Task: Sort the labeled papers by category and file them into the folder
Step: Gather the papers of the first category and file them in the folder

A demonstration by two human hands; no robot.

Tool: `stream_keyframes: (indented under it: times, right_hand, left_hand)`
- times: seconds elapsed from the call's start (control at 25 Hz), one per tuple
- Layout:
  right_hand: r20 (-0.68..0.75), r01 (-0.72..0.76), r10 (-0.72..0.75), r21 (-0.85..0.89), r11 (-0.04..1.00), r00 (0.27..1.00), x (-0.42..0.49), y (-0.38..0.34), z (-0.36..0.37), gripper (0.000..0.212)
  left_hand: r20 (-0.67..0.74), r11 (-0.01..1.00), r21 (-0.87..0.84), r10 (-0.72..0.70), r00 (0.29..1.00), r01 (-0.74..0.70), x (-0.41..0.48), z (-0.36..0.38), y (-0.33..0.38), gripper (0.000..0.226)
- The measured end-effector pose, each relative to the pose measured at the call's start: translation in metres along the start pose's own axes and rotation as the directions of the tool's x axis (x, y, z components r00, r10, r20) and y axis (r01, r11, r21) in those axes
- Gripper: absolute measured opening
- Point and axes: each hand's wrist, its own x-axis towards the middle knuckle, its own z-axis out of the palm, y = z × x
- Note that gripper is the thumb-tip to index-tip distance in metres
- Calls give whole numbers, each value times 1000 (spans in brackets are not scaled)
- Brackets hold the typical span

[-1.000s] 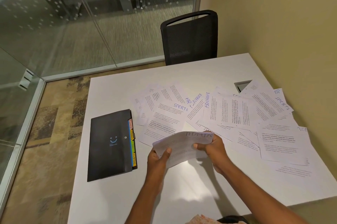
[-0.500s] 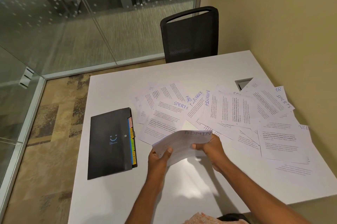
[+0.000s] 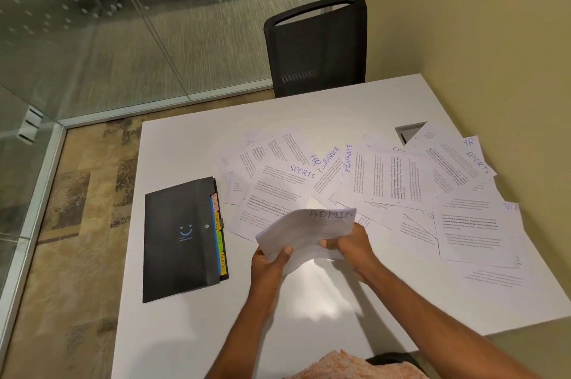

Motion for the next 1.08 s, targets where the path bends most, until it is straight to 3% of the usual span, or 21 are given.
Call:
stream_keyframes:
  times: [0.36,0.52,0.72,0.84,1.0,1.08]
  right_hand:
    - [33,-26,28,-49,998,999,6,3,1,43]
    - [147,11,5,-111,994,989,5,-9,-7,44]
    - [248,152,-79,-291,945,966,6,-26,-22,16]
    - [227,147,-89,-252,956,970,8,-31,-19,34]
    - [251,85,-34,-194,977,967,1,-40,-1,20]
    - [225,48,-11,-160,986,974,-2,-42,8,22]
  left_hand:
    - [-15,998,31,-55,998,56,12,-1,-1,34]
    - [-16,995,59,-76,997,77,23,-7,3,35]
    - [2,990,41,-135,991,135,36,-31,11,36]
    - [45,993,-50,-107,993,110,37,-44,20,38]
    - [115,984,-119,-116,987,130,36,-59,25,37]
    - [133,984,-86,-145,980,157,34,-66,22,35]
